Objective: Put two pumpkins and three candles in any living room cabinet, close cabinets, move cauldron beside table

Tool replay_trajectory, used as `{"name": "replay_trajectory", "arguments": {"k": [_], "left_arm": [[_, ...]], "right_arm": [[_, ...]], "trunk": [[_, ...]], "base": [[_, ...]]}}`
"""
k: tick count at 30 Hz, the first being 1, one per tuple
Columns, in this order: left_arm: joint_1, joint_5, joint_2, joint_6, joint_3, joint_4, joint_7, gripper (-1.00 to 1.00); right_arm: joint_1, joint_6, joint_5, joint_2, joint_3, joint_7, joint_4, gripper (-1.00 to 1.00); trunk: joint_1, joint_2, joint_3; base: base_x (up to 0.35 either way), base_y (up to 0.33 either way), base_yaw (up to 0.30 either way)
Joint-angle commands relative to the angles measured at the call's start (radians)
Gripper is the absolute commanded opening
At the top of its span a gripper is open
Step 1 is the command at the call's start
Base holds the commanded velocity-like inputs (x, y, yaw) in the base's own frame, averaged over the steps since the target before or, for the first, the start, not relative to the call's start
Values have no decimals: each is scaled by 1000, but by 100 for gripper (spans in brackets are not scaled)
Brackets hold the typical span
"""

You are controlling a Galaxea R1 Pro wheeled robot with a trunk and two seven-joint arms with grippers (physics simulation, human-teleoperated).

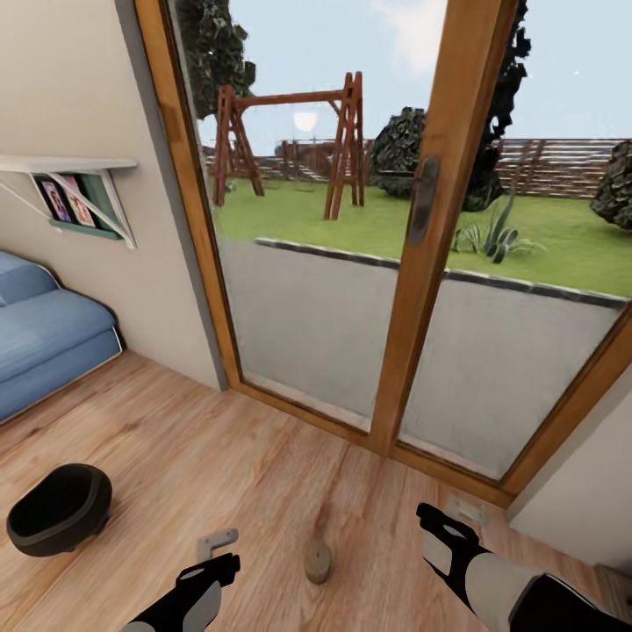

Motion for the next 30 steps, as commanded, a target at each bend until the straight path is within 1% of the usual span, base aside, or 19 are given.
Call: {"name": "replay_trajectory", "arguments": {"k": [1, 9, 13, 20, 23, 30], "left_arm": [[0, 6, 1, 3, -8, -2, 7, 100], [0, 6, 1, 2, -9, -2, 7, 100], [0, 6, 1, 2, -9, -2, 7, 100], [0, 5, 1, 1, -9, -2, 7, 100], [0, 4, 1, 0, -9, -2, 7, 100], [0, 5, 0, -30, -10, 3, 7, 100]], "right_arm": [[-1, -3, -9, 1, 8, -2, 1, 100], [-1, -3, -9, 1, 8, -2, 1, 100], [-1, -3, -9, 1, 8, -2, 1, 100], [-1, -3, -9, 1, 8, -3, 1, 100], [-1, -3, -9, 1, 8, -3, 1, 100], [-1, -3, -9, 0, 8, -3, 1, 100]], "trunk": [[0, 0, -1], [0, 0, -1], [0, 0, -1], [0, 0, -1], [0, 0, -1], [0, 0, -1]], "base": [[294, -80, 0], [288, -89, 0], [181, -148, 0], [30, -177, 0], [1, -60, 0], [0, -91, -38]]}}
